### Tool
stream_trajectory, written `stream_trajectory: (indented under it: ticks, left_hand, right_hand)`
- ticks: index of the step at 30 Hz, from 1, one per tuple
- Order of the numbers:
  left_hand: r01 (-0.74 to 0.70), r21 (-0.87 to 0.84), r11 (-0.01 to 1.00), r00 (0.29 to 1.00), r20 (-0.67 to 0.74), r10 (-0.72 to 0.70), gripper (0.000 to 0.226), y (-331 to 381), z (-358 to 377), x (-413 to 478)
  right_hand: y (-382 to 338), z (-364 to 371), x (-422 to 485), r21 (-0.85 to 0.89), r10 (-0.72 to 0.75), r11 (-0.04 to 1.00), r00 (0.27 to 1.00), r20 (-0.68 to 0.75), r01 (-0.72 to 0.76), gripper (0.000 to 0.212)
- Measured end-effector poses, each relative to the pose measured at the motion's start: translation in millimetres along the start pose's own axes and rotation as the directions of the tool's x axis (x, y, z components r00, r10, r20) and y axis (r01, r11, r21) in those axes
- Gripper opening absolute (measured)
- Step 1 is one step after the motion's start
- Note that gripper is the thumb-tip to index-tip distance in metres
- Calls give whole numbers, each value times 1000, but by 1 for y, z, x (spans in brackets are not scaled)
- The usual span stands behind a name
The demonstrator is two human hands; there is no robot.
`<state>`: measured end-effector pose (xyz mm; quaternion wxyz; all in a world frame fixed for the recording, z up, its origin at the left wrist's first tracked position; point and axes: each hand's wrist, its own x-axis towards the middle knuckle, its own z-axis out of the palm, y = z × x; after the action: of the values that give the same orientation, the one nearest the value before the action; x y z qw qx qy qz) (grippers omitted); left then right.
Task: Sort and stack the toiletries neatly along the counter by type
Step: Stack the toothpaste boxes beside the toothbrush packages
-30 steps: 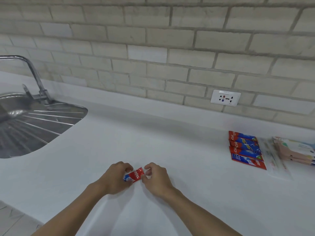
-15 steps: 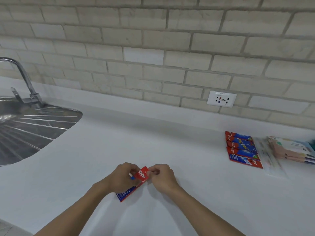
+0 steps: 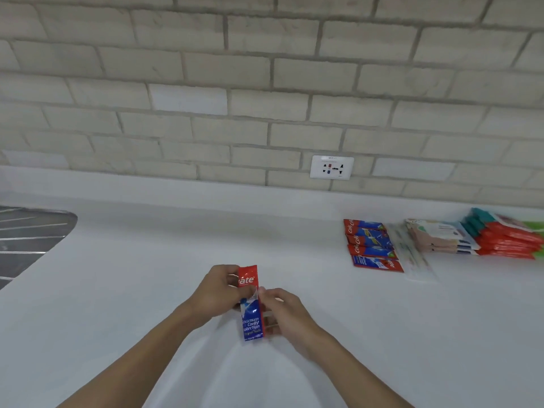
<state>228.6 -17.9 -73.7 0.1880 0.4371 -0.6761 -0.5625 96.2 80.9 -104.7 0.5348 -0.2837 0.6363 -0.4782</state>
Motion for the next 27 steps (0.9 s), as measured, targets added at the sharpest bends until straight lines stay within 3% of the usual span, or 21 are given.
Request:
stream_trajectory:
  ticks: [5,10,27]
  left_hand:
    - [-2,-200,980,999,-44,-7,15,14,33,14]
    - [18,-275,961,999,-28,-27,15,25,68,28]
    - [29,-163,986,999,43,-23,19,55,185,77]
  right_hand:
    - [5,-32,-11,45,-44,998,999,-27,46,25]
    - [7,-78,-19,73,-105,991,985,-138,116,16]
    - [8,-230,-16,0,-146,986,855,-498,168,11]
